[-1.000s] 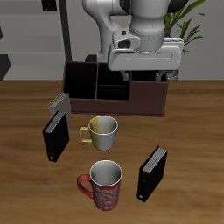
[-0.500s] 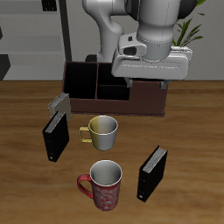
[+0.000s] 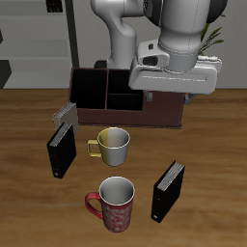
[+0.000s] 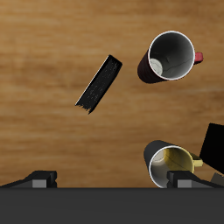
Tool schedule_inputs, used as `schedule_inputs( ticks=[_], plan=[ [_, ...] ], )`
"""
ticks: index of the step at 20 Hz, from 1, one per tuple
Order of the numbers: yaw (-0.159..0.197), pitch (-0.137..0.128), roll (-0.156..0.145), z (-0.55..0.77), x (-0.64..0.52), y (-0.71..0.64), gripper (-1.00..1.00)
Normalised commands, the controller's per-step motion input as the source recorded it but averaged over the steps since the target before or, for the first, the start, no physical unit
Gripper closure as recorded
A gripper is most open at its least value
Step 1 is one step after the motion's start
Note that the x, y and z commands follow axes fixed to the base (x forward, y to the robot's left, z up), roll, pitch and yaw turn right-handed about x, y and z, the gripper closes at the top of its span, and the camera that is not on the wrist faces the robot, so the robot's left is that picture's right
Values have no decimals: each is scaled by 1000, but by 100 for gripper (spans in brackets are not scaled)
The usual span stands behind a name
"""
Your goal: Place the left black book into the back desk caddy's left compartment
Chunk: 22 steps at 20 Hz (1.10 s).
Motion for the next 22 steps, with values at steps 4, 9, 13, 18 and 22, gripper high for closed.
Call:
schedule_inputs(
  ticks=[4, 9, 13, 18, 22],
  plan=[
    [-24, 0, -27, -21, 299, -30, -100],
    [-16, -63, 11, 54, 200, 79, -100],
    [-10, 10, 39, -103, 211, 135, -100],
    [6, -12, 73, -136, 177, 188, -100],
    [23, -10, 47, -157, 145, 102, -100]
  ],
)
